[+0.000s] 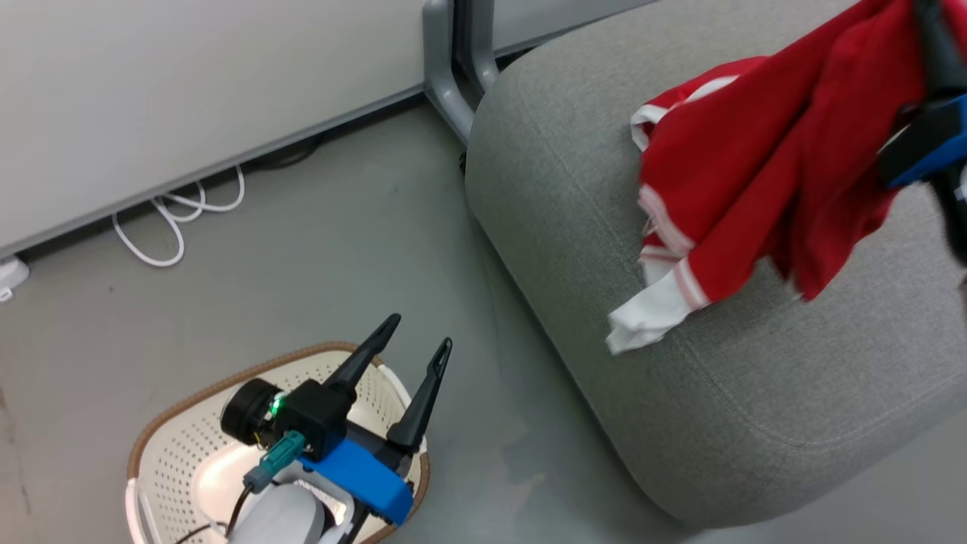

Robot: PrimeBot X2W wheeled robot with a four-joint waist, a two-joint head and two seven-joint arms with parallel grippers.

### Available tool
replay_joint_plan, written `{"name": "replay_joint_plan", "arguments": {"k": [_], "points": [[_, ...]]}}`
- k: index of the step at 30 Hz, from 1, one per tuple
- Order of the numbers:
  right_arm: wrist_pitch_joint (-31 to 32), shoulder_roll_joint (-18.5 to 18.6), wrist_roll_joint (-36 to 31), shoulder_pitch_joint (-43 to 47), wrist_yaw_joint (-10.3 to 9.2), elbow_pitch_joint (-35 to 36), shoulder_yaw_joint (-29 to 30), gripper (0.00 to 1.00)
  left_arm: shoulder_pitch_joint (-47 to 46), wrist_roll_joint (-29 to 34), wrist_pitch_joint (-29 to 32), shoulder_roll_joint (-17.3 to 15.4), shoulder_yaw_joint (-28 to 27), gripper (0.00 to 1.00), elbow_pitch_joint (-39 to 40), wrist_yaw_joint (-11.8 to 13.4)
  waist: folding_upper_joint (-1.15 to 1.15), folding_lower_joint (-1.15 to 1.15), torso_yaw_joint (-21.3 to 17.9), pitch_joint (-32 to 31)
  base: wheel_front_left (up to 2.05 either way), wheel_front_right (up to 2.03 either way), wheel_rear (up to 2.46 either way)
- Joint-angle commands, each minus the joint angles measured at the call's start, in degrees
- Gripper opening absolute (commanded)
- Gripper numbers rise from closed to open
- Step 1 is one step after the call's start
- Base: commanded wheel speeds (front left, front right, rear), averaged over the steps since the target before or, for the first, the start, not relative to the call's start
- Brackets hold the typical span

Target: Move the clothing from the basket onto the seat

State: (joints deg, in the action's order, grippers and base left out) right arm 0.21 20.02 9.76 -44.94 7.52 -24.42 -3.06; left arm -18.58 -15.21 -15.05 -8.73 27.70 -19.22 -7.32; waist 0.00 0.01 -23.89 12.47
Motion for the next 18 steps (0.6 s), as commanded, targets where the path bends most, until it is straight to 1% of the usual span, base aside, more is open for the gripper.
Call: {"name": "replay_joint_plan", "arguments": {"k": [1, 2, 3, 8, 10, 13, 16, 18], "points": [[1.11, 2.68, 1.33, -3.73, -0.06, 1.0, 2.03, 0.0, -2.34, 0.23, -0.19, -1.15, 0.63, 1.0, 0.67, -0.2, 0.0, -0.01, 3.0, 5.6, 0.0, 0.0, 0.0], [1.75, 4.52, 1.98, -5.52, -0.06, 1.31, 3.34, 0.0, -3.39, 0.43, -0.19, -1.6, 1.21, 1.0, 1.0, -0.2, 0.0, -0.01, 3.71, 7.3, 0.0, 0.0, 0.0], [2.65, 7.93, 3.3, -8.69, -0.06, 1.06, 5.86, 0.0, -5.29, 0.65, -0.19, -2.56, 2.2, 1.0, 1.7, -0.2, 0.0, -0.01, 4.97, 10.27, 0.0, 0.0, 0.0], [2.56, 14.03, 5.68, -13.8, -0.06, -0.86, 12.44, 0.0, -10.57, 1.22, -0.19, -4.27, 4.14, 1.0, 3.66, -0.2, 0.0, -0.01, 7.69, 17.67, 0.0, 0.0, 0.0], [1.93, 14.94, 6.49, -14.4, -0.05, -2.66, 14.62, 0.0, -12.42, 1.27, -0.19, -4.7, 4.85, 1.0, 4.42, -0.2, 0.0, -0.01, 8.54, 20.1, 0.0, 0.0, 0.0], [0.65, 14.96, 7.49, -13.69, -0.05, -6.18, 16.78, 0.0, -15.45, 1.85, -0.19, -5.36, 5.97, 1.0, 5.6, -0.2, 0.0, -0.01, 9.49, 23.47, 0.0, 0.0, 0.0], [-1.04, 13.58, 8.24, -12.01, -0.06, -10.16, 17.25, 0.0, -17.83, 2.06, -0.19, -6.28, 7.2, 1.0, 5.83, -0.14, 0.0, -0.01, 9.98, 25.63, 0.0, 0.0, 0.0], [-2.2, 13.12, 8.24, -11.2, -0.06, -13.24, 17.29, 0.0, -19.24, 1.83, -0.19, -6.31, 7.64, 1.0, 5.79, -0.14, 0.0, -0.01, 10.26, 26.41, 0.0, 0.0, 0.0]]}}
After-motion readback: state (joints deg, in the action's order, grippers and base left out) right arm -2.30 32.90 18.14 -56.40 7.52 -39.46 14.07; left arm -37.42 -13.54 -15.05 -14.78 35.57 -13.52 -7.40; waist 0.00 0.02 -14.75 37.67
